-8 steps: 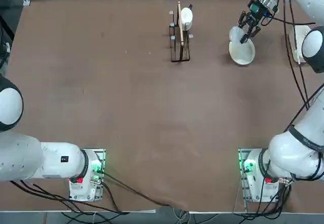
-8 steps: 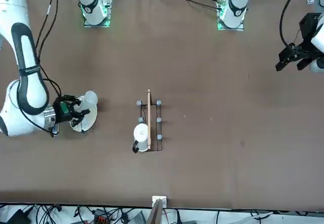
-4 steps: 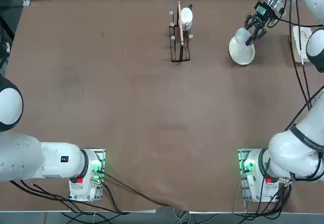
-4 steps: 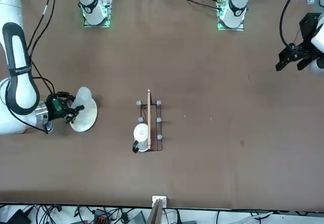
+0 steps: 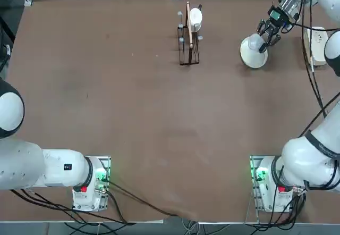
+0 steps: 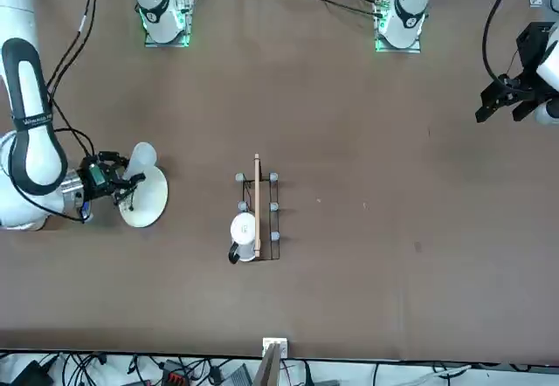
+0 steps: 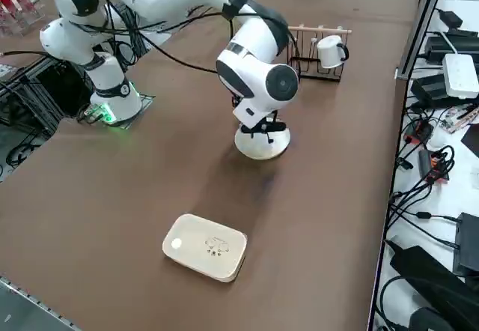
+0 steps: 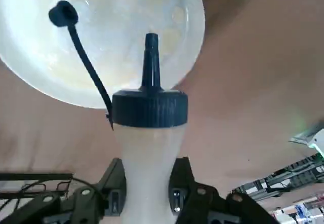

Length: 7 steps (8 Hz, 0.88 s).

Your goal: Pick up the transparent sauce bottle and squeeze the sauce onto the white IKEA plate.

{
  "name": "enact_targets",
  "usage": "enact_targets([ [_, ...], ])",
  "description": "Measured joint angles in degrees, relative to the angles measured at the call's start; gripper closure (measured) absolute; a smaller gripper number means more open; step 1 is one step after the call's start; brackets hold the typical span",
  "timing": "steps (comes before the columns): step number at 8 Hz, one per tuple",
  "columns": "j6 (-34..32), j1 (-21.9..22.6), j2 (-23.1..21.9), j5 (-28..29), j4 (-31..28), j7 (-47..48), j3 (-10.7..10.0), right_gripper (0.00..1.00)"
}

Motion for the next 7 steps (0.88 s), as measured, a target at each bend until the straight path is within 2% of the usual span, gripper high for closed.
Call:
enact_targets([
  [3,0.57,0.23,-4.44,1.43,-5.38,-0.02,0.47,0.56],
  [7,2.89,0.82,-4.96,3.92,-8.03,-0.02,2.97,0.56],
])
